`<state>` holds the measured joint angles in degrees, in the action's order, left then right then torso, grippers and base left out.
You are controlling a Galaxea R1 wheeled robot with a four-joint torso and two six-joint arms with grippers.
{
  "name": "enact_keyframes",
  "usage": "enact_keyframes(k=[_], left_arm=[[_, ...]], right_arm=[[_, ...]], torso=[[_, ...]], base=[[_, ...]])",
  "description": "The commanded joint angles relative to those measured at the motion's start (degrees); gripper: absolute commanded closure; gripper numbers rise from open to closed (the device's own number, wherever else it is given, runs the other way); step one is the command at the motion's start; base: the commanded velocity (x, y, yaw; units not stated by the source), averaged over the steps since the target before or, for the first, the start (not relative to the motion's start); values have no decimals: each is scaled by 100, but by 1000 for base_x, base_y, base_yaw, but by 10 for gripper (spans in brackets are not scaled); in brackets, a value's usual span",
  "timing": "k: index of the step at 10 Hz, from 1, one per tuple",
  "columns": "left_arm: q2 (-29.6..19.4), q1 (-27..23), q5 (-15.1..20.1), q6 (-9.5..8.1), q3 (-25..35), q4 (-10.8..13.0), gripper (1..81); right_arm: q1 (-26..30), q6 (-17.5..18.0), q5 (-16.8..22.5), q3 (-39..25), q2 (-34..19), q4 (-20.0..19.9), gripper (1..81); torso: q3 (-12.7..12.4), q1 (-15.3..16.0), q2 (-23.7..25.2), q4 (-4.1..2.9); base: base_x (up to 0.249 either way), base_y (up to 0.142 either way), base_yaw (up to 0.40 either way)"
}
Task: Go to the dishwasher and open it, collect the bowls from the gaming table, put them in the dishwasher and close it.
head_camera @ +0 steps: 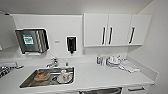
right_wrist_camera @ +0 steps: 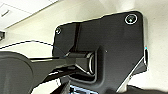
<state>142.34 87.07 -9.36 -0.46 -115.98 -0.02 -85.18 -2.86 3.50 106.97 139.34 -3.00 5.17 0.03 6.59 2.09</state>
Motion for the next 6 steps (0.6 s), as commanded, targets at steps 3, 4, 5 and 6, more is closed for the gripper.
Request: enact_keyframes(k=[3,4,5,6], left_arm=[[-1556,-203,-382,-24,1567,55,10],[-1857,-203,-470,-24,1947,55,10],[-2146,-203,-601,-24,2288,55,10],[-2323,-211,-698,-24,2475,55,10]], right_arm=[[681,40,353,-2118,-1712,-43,10],[760,40,318,-2437,-1969,-43,10],[883,40,318,-2751,-2213,-43,10],[971,40,318,-2902,-2346,-43,10]], torso=[[744,485,765,0],[926,605,957,0],[1113,732,1154,0],[1317,870,1368,0]], base=[[0,0,0],[0,0,0],[0,0,0],[0,0,0]])
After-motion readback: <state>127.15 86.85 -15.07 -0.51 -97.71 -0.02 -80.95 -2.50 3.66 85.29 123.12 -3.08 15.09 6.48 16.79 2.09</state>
